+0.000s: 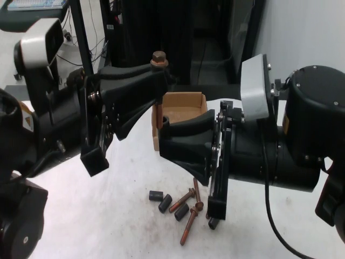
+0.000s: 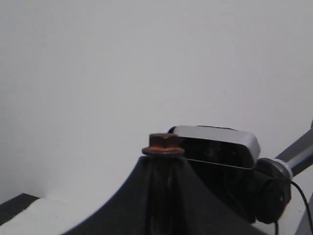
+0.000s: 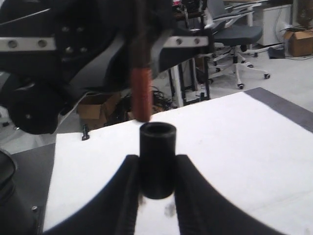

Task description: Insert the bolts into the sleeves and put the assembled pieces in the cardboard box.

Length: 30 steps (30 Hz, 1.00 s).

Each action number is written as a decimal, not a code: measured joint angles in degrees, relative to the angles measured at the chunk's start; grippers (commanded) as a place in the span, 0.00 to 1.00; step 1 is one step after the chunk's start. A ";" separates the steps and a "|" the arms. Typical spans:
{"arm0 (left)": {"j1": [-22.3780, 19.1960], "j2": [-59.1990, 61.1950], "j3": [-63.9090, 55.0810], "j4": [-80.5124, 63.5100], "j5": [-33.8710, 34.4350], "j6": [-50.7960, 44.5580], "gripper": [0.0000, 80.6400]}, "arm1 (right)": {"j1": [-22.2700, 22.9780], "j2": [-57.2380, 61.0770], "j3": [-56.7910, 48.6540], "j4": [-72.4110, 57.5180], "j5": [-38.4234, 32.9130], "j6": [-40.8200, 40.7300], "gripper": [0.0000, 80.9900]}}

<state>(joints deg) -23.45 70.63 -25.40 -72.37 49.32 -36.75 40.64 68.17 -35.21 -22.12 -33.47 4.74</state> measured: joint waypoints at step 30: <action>0.00 0.00 0.00 -0.89 -1.02 -0.90 0.00 | 0.86 0.00 -0.22 -0.17 -1.00 -0.41 0.01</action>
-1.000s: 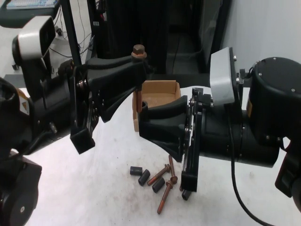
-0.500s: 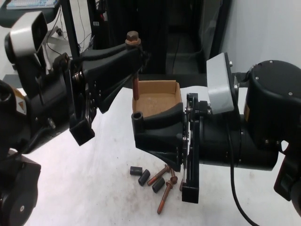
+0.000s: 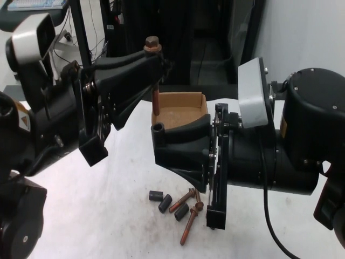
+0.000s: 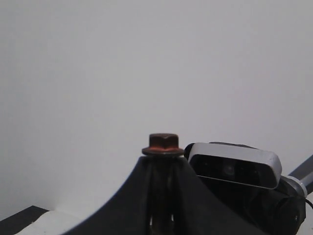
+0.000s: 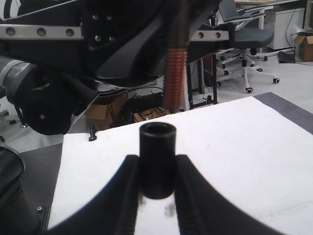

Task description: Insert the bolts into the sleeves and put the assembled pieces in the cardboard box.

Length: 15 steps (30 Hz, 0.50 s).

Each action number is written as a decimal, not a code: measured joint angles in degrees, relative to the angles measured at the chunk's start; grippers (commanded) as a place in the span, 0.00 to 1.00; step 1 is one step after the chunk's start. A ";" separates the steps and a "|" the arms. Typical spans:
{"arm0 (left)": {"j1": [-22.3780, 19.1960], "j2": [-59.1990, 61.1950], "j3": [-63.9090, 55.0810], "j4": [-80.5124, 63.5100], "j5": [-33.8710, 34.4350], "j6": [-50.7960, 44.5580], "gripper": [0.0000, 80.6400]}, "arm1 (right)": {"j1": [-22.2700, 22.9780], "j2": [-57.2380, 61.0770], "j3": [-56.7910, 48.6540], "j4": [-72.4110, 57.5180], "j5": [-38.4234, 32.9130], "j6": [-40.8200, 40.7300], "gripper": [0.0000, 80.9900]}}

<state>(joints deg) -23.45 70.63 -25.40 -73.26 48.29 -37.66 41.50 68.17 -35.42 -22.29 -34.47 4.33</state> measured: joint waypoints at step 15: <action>0.00 0.00 -0.15 0.42 0.19 -0.41 0.00 | -1.03 0.15 -2.03 0.69 0.15 0.64 0.01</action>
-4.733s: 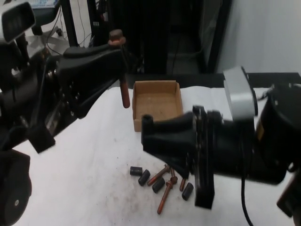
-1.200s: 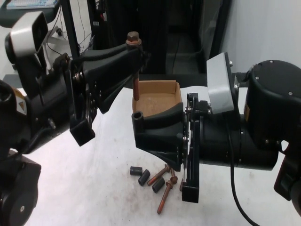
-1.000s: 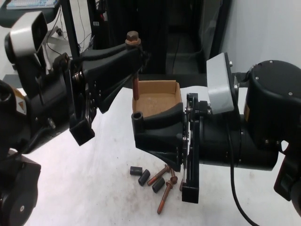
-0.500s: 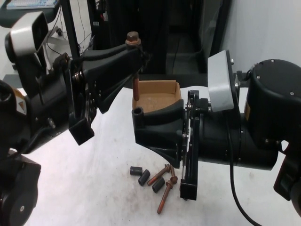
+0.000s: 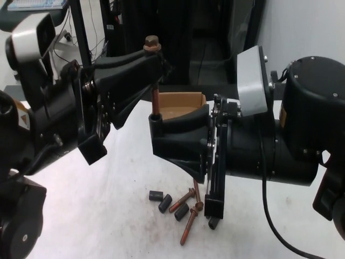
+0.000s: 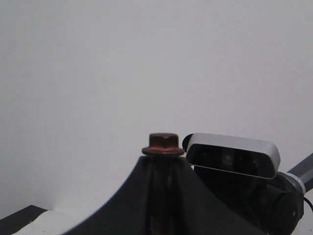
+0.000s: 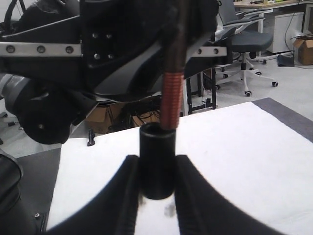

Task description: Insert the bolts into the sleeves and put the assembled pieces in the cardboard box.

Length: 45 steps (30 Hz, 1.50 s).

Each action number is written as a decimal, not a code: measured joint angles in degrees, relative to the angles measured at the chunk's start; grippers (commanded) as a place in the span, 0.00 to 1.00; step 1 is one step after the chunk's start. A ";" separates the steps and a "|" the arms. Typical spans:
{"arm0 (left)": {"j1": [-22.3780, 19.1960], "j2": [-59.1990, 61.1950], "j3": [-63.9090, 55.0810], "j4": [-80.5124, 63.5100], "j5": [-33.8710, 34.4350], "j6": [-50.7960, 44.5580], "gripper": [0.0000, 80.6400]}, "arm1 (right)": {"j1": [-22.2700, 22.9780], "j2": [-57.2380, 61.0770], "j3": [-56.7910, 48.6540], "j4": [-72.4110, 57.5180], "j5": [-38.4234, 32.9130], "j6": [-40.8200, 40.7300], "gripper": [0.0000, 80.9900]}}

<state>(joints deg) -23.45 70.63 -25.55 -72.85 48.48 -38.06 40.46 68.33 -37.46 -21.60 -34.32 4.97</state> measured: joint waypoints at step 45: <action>0.00 0.01 1.56 -9.40 -9.80 -14.44 0.71 | -0.91 0.45 -0.41 -3.45 -0.36 5.76 0.01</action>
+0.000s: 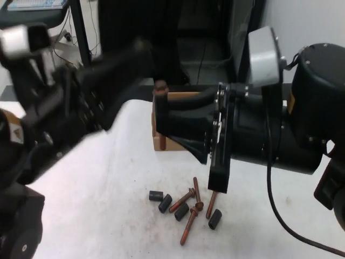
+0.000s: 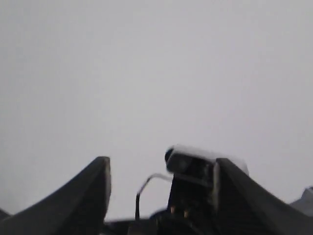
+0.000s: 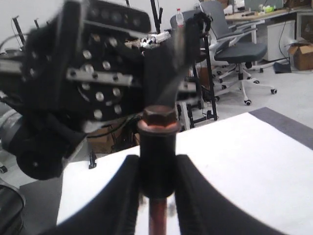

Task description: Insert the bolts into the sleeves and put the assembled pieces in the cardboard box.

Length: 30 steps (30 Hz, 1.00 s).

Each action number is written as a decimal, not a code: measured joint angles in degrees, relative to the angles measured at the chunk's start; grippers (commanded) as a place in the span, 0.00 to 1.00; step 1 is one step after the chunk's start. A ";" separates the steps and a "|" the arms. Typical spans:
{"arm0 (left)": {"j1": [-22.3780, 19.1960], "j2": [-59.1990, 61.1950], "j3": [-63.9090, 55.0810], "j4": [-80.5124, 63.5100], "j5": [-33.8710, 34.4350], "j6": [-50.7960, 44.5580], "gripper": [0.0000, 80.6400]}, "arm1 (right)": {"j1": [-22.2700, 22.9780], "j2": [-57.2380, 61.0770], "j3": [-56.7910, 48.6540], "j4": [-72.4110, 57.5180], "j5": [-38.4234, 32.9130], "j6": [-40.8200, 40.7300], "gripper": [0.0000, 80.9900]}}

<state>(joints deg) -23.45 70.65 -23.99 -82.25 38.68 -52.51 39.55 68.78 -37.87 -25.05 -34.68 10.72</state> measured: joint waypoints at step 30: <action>2.60 0.00 -0.53 41.19 -10.76 13.79 0.00 | -16.78 33.86 -45.47 47.92 11.95 3.40 0.01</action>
<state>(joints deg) -20.85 70.65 -24.52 -41.06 27.92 -38.71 22.77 102.64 -83.34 22.87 -22.73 14.12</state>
